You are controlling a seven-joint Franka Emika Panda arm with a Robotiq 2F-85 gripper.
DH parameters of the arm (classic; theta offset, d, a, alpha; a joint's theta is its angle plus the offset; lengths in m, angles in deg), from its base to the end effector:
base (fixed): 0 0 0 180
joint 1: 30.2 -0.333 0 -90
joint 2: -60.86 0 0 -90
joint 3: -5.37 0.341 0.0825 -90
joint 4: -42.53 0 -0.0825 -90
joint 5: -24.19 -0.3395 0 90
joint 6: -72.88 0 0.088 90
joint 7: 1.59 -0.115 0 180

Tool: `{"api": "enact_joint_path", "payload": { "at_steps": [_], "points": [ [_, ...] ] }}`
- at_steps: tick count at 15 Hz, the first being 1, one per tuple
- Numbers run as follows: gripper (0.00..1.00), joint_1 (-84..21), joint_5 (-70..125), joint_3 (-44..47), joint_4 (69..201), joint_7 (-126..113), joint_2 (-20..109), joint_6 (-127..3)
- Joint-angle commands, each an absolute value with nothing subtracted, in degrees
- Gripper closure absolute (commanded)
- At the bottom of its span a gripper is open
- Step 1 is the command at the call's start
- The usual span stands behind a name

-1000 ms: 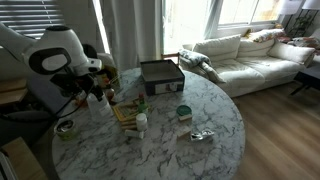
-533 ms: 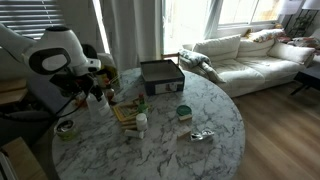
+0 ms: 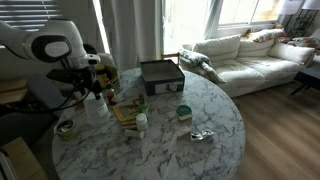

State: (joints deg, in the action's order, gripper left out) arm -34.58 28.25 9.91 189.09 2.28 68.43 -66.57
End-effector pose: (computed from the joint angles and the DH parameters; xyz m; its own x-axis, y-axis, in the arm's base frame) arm 0.4059 0.0632 0.3654 0.9621 0.2728 0.0020 0.2723 -0.9605 0.0571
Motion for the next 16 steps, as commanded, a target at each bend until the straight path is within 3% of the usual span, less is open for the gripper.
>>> {"api": "enact_joint_path", "payload": {
  "at_steps": [1,13,14,15,16],
  "points": [
    [0.29,-35.71,35.23,12.35,183.70,1.59,67.19,-56.44],
    [0.29,-45.32,58.19,19.54,171.73,-2.81,49.61,-48.03],
    [0.10,-45.94,59.08,19.47,170.63,-3.16,48.69,-47.93],
    [0.02,-46.48,60.25,19.30,169.83,-4.13,47.79,-48.25],
    [0.01,-46.88,60.90,19.16,168.98,-4.65,46.95,-48.21]
  ]
}}
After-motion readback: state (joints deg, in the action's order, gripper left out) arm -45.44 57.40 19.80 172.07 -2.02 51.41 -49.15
